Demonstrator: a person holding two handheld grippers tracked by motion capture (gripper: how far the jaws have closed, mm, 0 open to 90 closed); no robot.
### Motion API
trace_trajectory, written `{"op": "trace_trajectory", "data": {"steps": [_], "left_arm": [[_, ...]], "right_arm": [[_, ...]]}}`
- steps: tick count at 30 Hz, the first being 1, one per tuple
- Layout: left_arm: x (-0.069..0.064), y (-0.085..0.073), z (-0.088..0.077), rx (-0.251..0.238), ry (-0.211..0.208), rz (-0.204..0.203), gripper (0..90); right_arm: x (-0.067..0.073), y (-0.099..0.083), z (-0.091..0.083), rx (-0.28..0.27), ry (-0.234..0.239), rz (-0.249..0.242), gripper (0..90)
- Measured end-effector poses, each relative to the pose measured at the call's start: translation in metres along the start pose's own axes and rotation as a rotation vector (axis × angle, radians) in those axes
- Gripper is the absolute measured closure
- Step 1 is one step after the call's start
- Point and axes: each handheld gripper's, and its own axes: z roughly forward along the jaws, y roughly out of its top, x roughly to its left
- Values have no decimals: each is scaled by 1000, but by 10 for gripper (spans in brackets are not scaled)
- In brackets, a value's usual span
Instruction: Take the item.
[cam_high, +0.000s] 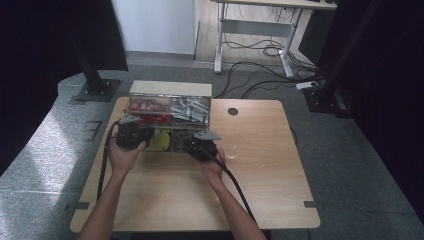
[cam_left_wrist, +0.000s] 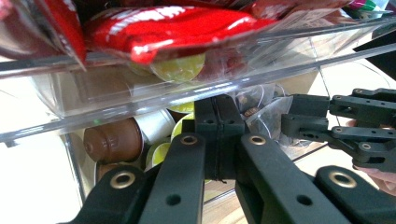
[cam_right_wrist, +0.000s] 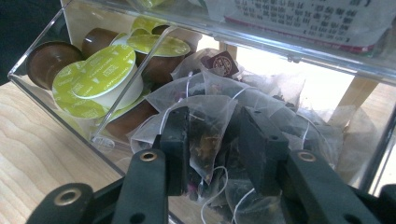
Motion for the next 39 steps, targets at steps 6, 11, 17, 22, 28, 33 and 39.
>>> {"op": "trace_trajectory", "data": {"steps": [6,11,17,22,28,33,39], "left_arm": [[-1,0,0,-1,-2,0,900],[-1,0,0,0,-2,1,900],[-1,0,0,-1,-2,0,900],[-1,0,0,-2,-2,-2,900],[-1,-1,0,0,-2,-2,900],[-1,-1,0,-3,-2,-4,900],[-1,-1,1,-2,0,-3,900]], "right_arm": [[0,-2,3,5,2,-11,731],[1,-3,3,3,13,-17,841],[1,-4,-2,-10,7,-24,890],[2,-2,-7,-20,7,-33,892],[3,2,-16,-47,12,-52,892],[3,4,-22,-52,15,-60,893],[2,5,-25,-62,12,-60,893]]}}
